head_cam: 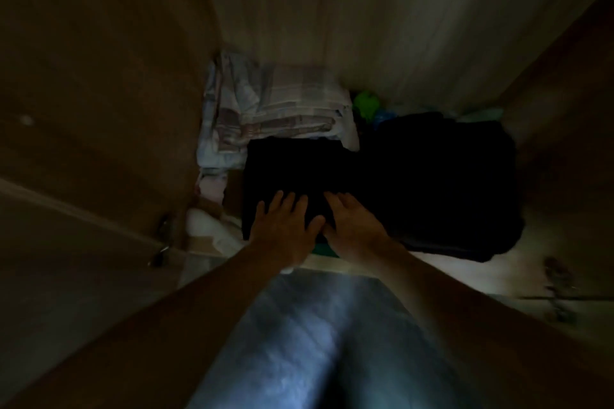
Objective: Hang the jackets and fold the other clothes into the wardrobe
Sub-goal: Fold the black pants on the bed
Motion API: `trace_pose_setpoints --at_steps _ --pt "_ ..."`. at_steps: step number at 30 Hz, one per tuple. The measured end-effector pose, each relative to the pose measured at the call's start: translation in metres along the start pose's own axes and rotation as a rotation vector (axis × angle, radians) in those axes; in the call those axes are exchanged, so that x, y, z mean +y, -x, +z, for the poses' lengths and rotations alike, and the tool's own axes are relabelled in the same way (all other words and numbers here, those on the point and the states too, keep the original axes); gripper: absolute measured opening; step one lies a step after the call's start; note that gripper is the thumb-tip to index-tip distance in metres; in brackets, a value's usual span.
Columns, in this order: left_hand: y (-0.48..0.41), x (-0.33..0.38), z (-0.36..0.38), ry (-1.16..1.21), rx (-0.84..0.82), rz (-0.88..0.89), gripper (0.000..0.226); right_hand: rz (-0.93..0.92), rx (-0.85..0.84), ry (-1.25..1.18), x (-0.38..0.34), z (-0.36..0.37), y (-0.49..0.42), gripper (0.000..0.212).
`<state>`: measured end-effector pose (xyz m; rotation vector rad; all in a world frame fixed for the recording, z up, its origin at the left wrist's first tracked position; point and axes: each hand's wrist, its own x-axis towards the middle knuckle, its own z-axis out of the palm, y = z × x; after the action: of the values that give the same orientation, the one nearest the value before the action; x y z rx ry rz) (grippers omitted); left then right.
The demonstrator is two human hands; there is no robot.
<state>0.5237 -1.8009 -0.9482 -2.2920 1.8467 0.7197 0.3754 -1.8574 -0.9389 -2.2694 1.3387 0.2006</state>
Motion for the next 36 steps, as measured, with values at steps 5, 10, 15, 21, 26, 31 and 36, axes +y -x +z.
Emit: trace_pose_setpoints --at_steps 5,10,15,21,26,31,36 --pt "0.107 0.028 -0.060 -0.049 0.002 0.009 0.068 -0.003 -0.041 0.033 -0.018 -0.060 0.112 0.065" --pt "0.198 0.066 -0.140 -0.036 0.029 -0.058 0.064 -0.052 -0.036 0.143 -0.057 -0.145 0.191 0.064" --pt "0.306 0.100 -0.220 -0.034 0.039 -0.093 0.066 -0.120 -0.042 0.170 -0.104 -0.240 0.287 0.063" --pt "0.435 0.127 -0.317 0.116 0.151 -0.036 0.060 -0.105 0.013 0.037 -0.156 -0.333 0.401 0.059" --pt "0.533 0.141 -0.367 0.192 0.197 -0.043 0.057 -0.016 0.126 0.120 -0.183 -0.382 0.495 0.061" --pt "0.614 0.148 -0.371 0.179 0.192 0.062 0.056 0.040 0.186 0.186 -0.206 -0.383 0.589 0.062" --pt "0.679 0.142 -0.350 0.177 0.133 0.025 0.057 0.091 0.117 0.172 -0.225 -0.353 0.665 0.063"
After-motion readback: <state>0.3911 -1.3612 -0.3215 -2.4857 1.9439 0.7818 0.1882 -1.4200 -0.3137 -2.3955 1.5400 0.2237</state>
